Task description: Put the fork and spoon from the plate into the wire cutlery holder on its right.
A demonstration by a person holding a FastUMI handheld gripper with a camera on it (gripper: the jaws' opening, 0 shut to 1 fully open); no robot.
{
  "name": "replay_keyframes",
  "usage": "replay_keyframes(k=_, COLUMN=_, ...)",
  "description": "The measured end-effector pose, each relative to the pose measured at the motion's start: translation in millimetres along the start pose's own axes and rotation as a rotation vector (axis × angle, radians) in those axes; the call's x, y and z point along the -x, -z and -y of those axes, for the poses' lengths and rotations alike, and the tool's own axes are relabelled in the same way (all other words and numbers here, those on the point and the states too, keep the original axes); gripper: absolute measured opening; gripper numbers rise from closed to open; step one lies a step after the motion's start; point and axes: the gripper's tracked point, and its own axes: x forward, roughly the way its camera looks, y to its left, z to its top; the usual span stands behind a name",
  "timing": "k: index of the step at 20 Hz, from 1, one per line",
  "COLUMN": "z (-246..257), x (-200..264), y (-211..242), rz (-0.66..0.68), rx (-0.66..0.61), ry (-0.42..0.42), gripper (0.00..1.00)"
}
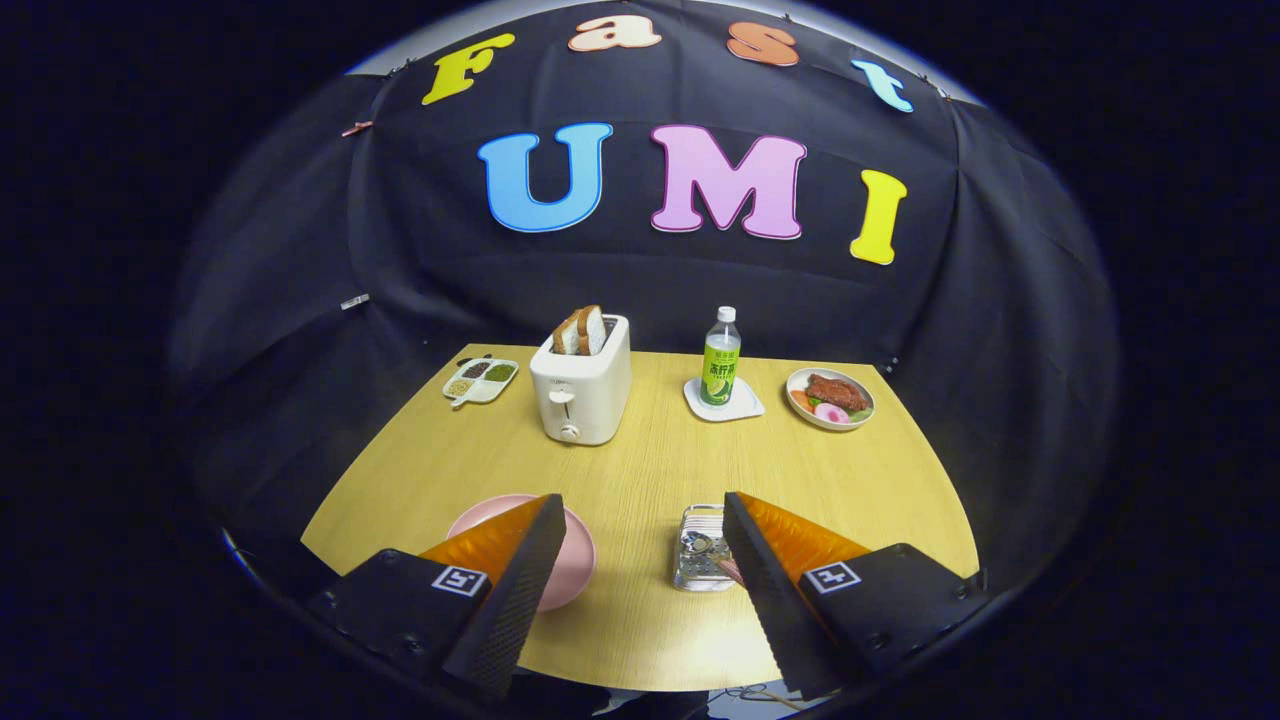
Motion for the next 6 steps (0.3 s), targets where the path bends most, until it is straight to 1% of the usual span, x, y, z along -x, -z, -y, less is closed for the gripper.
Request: replay_keyframes(k=6, z=0.4, x=2.1, y=-4.7, rz=0.011, rx=0.001, ry=-0.001, gripper=0.99)
